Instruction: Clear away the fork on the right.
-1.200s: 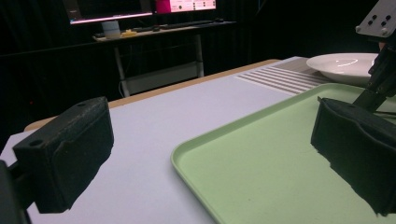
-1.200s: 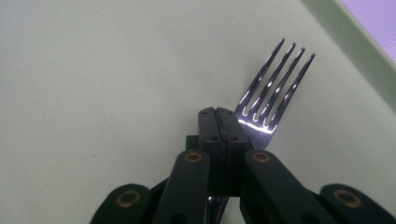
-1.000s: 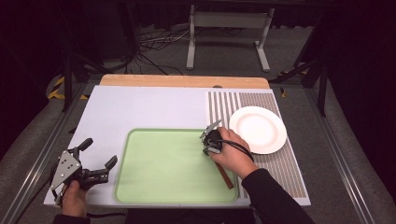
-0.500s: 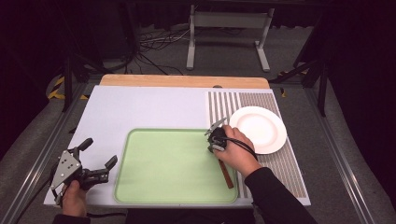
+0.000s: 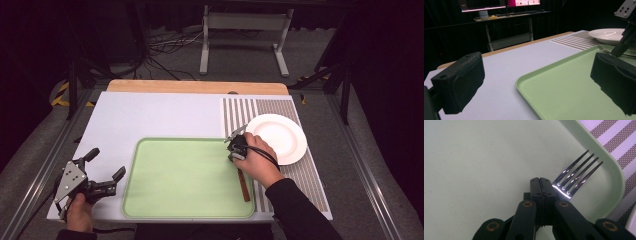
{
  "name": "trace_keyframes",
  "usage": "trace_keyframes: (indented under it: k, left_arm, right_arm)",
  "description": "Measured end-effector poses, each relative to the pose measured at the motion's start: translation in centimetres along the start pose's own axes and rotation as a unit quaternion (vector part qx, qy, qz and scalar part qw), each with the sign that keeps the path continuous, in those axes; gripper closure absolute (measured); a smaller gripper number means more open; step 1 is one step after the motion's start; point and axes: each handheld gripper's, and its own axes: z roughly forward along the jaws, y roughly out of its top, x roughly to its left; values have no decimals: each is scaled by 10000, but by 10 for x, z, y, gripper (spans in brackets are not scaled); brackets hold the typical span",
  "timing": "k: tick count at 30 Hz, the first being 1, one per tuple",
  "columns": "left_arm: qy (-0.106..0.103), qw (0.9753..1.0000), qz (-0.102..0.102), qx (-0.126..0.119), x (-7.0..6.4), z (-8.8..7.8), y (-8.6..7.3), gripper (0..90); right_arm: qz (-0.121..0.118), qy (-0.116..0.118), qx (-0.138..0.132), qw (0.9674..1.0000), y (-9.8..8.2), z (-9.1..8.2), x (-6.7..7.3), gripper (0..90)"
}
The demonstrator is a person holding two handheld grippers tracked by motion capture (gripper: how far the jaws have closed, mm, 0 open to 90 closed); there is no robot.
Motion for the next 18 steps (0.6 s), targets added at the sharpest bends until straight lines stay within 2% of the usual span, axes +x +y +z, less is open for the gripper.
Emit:
trace_keyframes:
  k: [18]
  left_arm:
    - [-1,10000,5,4,0,0,0,1]
  right_arm:
    - [117,-151,72,9998,-4,-2,-6,900]
